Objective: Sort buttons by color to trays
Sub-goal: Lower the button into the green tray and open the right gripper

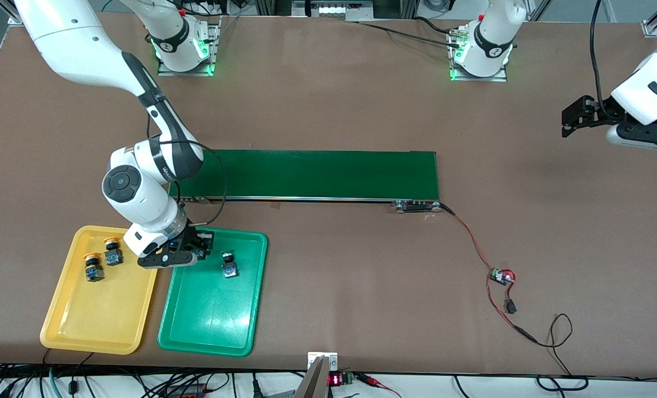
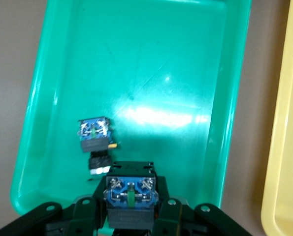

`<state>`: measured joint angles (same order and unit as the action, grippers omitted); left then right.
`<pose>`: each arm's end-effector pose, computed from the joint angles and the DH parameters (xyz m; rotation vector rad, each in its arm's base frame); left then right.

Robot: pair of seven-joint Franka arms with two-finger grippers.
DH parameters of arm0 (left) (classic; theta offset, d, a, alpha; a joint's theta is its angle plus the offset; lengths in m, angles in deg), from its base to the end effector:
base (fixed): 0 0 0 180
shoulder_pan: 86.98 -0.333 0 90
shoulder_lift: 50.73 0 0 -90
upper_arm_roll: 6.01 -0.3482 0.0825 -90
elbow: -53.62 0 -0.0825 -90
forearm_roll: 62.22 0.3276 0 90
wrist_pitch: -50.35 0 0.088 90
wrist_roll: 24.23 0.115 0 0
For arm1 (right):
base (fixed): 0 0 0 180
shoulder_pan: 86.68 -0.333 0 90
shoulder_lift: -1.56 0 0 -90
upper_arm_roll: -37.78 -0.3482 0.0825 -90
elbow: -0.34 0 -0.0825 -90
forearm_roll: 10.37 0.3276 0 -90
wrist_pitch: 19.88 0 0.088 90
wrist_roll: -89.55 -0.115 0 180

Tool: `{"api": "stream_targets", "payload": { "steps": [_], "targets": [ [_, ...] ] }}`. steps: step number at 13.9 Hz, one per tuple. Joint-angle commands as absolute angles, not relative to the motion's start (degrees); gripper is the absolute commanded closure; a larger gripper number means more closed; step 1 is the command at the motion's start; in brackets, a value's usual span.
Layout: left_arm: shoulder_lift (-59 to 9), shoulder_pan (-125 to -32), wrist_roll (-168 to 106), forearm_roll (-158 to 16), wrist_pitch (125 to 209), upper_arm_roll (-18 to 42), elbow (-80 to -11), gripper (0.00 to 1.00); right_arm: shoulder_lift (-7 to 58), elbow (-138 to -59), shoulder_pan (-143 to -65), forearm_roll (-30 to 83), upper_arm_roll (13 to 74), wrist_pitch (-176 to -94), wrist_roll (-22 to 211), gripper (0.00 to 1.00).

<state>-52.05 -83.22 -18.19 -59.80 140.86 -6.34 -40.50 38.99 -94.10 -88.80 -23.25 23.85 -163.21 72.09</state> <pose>0.4885 -0.0244 0.6311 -3.0890 0.2578 0.0634 0.6666 0.1600 0.3170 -3.0684 -0.1172 -0.3368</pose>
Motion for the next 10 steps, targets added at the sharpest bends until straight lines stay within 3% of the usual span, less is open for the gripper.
{"api": "stream_targets", "payload": {
  "steps": [1, 4, 7, 10],
  "targets": [
    [-51.78, -83.28, -18.16, -58.71, 139.82, -6.19, -39.28, 0.00, 41.72, -92.56, -87.91, -25.04, 23.27, -167.69, 72.94, 0.80],
    [-51.78, -83.28, -18.16, -58.71, 139.82, -6.19, -39.28, 0.00, 42.87, -92.56, -87.91, -25.40, 23.54, -170.43, 72.85, 0.67],
    [-51.78, -83.28, -18.16, -58.71, 139.82, -6.19, -39.28, 0.00, 43.05, -92.64, -87.91, -25.40, 23.54, -170.70, 72.50, 0.09],
    [-51.78, -83.28, -18.16, -58.71, 139.82, -6.19, -39.28, 0.00, 42.87, -92.91, -87.65, -25.49, 23.63, -172.10, 72.85, 0.00]
  ]
}}
